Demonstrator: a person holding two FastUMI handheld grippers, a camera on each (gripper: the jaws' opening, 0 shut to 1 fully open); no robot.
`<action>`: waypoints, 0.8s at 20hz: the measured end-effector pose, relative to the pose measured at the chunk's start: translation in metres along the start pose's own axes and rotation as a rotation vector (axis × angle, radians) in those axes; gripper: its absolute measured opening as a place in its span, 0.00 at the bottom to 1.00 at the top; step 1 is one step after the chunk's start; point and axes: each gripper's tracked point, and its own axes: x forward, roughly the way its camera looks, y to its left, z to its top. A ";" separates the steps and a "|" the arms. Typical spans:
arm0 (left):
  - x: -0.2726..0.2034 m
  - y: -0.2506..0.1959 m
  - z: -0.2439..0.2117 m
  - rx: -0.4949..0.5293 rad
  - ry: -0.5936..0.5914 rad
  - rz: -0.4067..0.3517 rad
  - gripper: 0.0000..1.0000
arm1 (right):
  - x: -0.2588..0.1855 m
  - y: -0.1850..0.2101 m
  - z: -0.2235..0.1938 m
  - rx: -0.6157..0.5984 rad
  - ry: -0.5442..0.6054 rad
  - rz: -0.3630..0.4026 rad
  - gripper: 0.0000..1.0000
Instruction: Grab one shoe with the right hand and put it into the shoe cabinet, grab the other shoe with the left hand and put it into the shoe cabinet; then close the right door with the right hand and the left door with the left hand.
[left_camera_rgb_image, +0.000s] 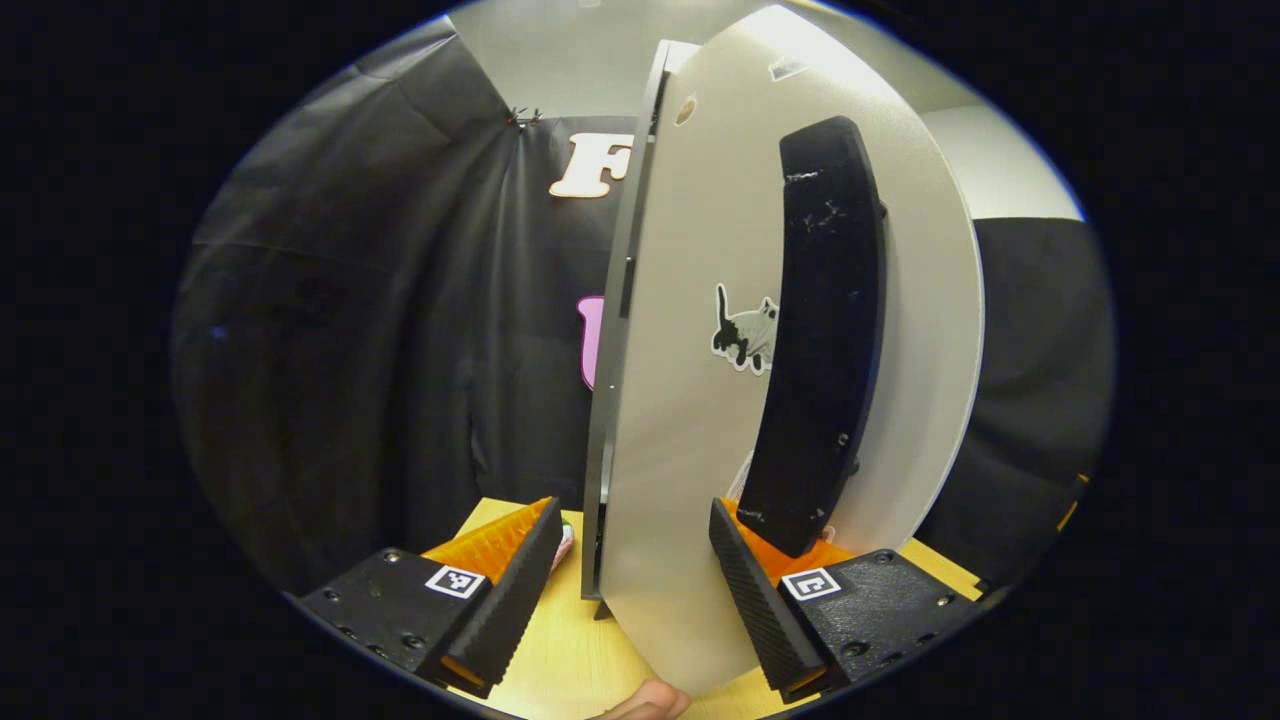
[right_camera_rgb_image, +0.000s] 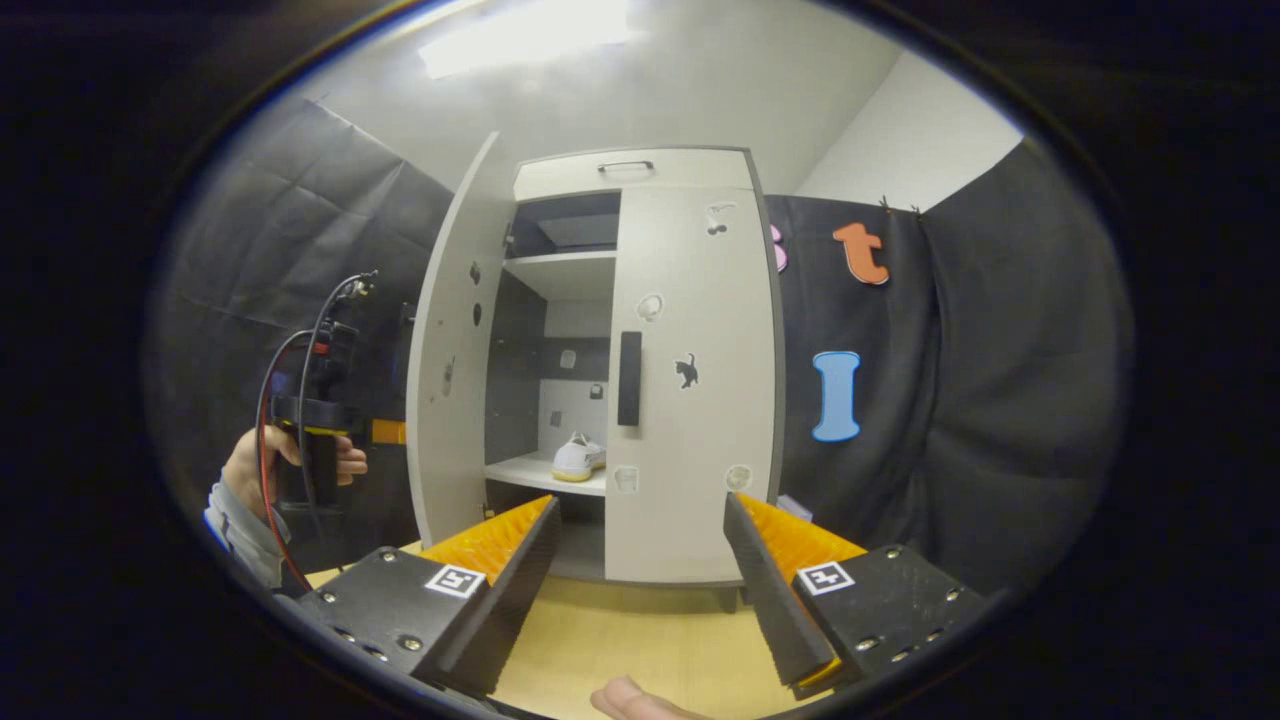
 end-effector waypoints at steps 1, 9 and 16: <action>0.001 -0.003 0.000 0.002 -0.001 0.003 0.87 | 0.000 -0.003 -0.002 0.003 0.002 -0.005 0.97; 0.032 -0.038 -0.004 0.012 0.024 -0.037 0.93 | 0.001 -0.020 -0.010 0.032 0.011 -0.042 0.98; 0.059 -0.076 -0.037 0.003 0.086 -0.079 0.94 | 0.007 -0.038 -0.012 0.019 0.025 -0.089 0.97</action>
